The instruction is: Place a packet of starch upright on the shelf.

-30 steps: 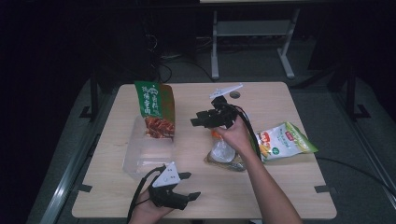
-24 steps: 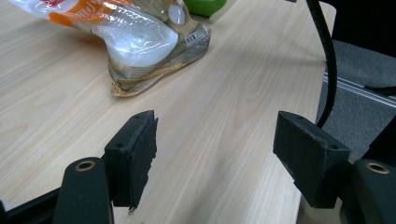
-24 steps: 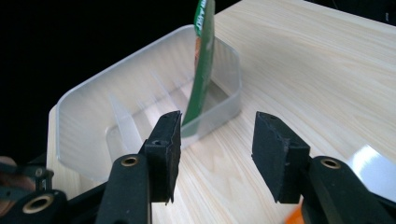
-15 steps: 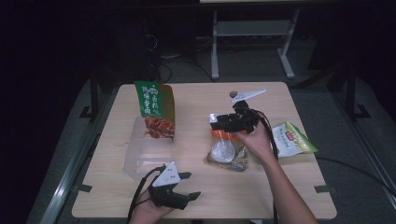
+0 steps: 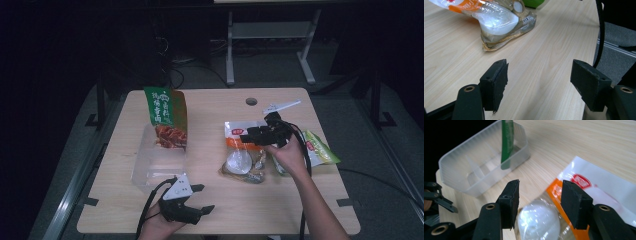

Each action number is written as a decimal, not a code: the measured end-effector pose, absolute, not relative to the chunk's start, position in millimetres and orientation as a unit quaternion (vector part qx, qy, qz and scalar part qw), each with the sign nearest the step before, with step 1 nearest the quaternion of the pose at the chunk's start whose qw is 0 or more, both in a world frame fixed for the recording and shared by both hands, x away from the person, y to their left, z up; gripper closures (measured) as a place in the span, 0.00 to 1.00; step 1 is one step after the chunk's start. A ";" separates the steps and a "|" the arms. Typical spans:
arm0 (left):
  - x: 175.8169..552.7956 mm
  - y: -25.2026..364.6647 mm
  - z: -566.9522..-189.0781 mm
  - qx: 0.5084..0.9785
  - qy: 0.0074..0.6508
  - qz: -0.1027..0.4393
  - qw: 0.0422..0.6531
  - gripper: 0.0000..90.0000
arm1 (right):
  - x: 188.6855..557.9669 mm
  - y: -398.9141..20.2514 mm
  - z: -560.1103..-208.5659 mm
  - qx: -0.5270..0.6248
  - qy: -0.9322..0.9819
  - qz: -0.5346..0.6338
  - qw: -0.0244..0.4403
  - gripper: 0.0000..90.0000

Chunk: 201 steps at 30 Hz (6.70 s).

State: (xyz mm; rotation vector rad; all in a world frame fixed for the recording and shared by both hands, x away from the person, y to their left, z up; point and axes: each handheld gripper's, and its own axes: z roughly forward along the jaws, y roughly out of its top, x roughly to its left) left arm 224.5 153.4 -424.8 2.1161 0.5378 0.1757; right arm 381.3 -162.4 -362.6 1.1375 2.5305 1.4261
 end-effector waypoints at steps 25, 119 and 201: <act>223.3 148.5 -427.1 0.861 0.218 0.068 0.454 0.33 | 388.0 -211.4 -401.5 0.458 0.800 0.388 0.011 0.54; 300.8 80.9 -426.8 0.835 0.285 0.032 0.469 0.99 | 299.5 -204.3 -377.4 0.304 0.825 0.476 0.030 0.99; 206.0 144.6 -421.5 0.862 0.170 0.069 0.472 0.53 | 328.9 -103.5 -318.2 0.256 0.837 0.482 -0.026 1.00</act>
